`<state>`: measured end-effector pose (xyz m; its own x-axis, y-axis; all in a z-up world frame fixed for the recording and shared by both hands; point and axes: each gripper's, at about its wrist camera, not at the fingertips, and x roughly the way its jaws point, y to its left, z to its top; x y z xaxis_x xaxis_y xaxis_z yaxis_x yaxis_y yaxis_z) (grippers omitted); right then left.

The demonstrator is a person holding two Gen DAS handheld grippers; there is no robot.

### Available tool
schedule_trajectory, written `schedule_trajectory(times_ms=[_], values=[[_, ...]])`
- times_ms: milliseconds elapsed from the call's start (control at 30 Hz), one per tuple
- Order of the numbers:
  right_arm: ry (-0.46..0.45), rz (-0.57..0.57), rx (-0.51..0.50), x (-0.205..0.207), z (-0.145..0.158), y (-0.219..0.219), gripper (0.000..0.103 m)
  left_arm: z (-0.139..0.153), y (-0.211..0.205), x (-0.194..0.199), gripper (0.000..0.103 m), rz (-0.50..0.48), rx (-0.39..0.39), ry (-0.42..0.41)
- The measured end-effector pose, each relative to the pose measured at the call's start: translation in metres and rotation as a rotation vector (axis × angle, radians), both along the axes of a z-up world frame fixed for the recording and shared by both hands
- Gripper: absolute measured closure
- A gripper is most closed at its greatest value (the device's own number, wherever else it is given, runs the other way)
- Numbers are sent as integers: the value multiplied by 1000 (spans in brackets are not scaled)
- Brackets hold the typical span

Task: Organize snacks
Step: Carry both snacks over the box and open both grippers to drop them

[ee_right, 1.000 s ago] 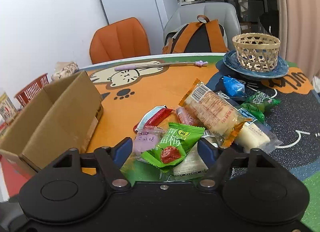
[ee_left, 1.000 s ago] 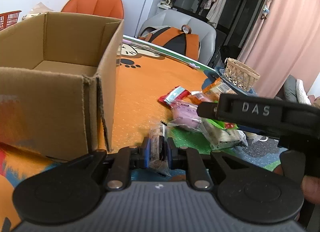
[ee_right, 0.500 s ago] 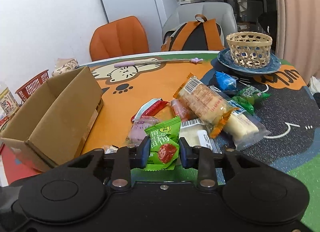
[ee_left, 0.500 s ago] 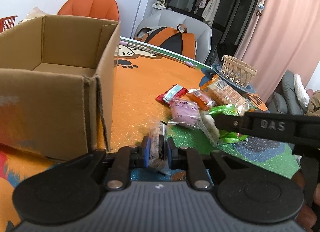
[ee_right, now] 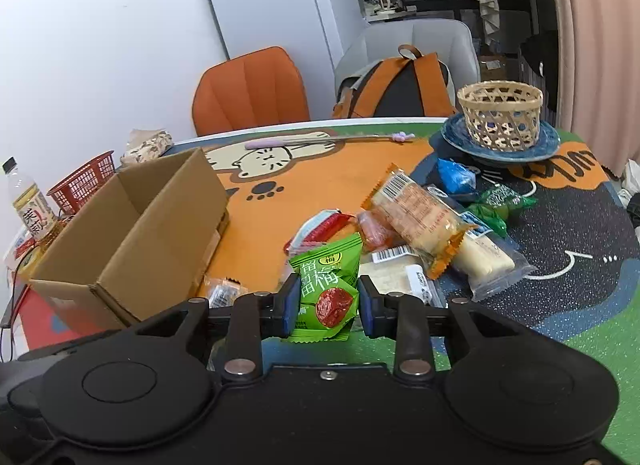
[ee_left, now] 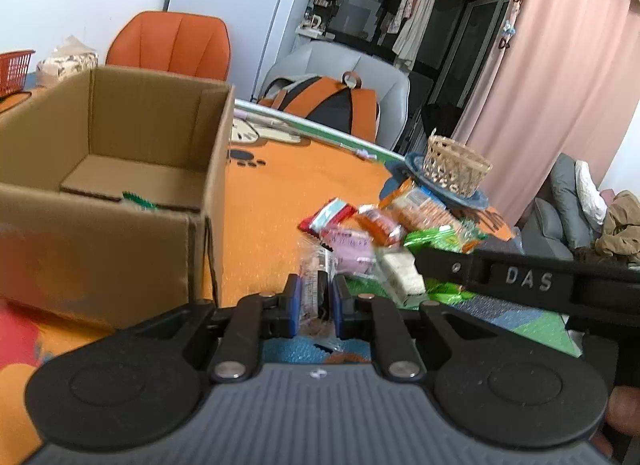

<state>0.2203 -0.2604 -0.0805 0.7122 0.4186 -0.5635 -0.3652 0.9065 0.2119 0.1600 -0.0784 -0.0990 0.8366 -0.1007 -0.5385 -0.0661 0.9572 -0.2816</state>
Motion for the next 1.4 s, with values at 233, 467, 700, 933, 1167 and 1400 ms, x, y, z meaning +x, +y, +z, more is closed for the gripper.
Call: schedule_trajectory(times_ms=[233,467,700,933,1167,1400], values=[[-29,16,-3,-8,13,7,72,28,2,-13,88,-4,4,-70],[-75,42,-2,-13,32,17,72,47,11,-16,88,5,-2,-113],[-111,71,-6,-13,48,34,72,66,26,-20,88,-4,7,-139],[-134,111,2,-13,61,55,72,79,50,-23,88,33,23,-156],[-141,154,2,-11,68,79,72,85,74,-23,88,73,35,-149],[-142,185,-4,-6,69,99,72,82,97,-18,88,109,33,-126]])
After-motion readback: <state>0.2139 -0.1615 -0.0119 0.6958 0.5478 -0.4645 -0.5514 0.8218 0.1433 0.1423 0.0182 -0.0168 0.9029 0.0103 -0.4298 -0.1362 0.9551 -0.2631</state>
